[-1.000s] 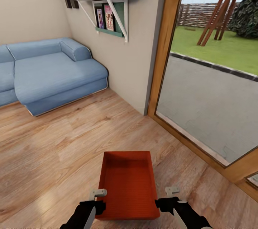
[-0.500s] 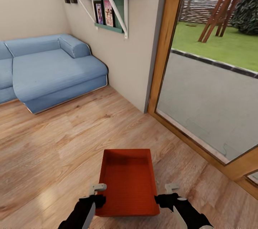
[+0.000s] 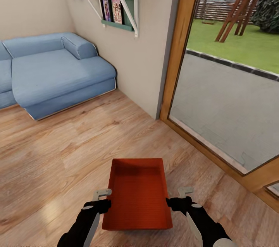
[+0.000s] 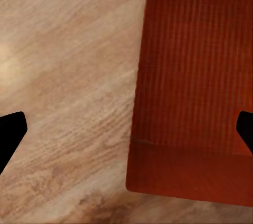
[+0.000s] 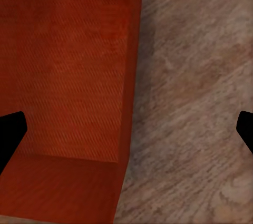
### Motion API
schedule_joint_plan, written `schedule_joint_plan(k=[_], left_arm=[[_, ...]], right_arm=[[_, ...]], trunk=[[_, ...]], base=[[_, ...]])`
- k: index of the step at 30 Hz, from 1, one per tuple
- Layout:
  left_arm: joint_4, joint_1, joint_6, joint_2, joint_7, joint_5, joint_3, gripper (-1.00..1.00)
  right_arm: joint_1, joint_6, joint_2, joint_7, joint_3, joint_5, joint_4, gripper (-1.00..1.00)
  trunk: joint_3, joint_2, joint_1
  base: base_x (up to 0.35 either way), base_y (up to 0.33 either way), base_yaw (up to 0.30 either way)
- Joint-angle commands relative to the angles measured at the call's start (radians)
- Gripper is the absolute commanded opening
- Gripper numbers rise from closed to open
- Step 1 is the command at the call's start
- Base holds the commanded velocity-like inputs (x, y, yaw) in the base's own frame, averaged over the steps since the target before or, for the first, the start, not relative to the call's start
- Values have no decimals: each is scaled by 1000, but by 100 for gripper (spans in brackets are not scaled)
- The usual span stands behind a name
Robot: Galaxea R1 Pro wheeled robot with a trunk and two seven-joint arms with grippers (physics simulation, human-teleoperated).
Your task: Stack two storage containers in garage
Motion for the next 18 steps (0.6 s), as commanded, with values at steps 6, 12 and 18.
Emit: schedule_joint_plan(k=[6, 12, 18], left_arm=[[5, 0, -1, 2, 0, 0, 2, 100], [18, 0, -2, 3, 0, 1, 1, 100], [19, 0, -3, -1, -1, 1, 0, 100]], right_arm=[[0, 6, 0, 2, 4, 4, 1, 100], [0, 6, 0, 2, 6, 1, 1, 100], [0, 6, 0, 2, 5, 3, 3, 100]], trunk=[[-10, 0, 0], [-20, 0, 0], [-30, 0, 0]], base=[[0, 0, 0], [0, 0, 0], [0, 0, 0]])
